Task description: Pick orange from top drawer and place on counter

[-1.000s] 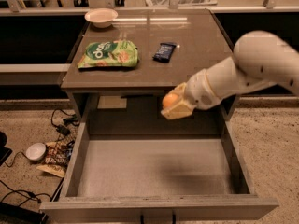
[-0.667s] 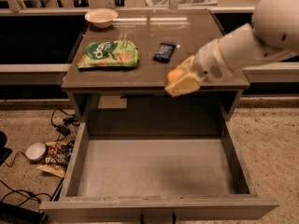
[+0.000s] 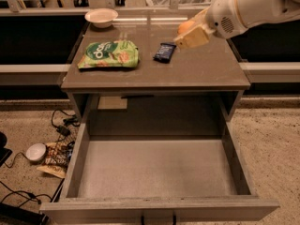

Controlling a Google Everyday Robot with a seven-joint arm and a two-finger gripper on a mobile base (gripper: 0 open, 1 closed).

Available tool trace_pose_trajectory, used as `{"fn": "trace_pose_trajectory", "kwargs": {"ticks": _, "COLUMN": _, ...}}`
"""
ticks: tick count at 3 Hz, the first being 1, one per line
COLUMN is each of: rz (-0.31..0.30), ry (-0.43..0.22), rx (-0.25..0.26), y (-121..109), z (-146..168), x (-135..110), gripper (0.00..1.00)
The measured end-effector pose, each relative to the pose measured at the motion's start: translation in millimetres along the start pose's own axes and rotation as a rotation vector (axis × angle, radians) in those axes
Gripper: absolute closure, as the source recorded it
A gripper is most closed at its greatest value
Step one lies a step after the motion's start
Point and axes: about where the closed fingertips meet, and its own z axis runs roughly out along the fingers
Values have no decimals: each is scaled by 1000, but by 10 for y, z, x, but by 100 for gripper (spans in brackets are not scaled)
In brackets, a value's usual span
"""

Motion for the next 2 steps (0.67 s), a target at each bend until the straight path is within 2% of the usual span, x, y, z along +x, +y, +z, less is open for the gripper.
{"fn": "trace_pose_trajectory", "kwargs": {"ticks": 1, "rz": 3, "ry": -49, "rx": 99, "y": -362, "z": -76, "x": -117, "gripper": 100}}
{"fn": "trace_pose_trajectory", "kwargs": {"ticks": 2, "rz": 19, "ry": -80, "rx": 169, "y": -662, "z": -105, "x": -2, "gripper": 100}}
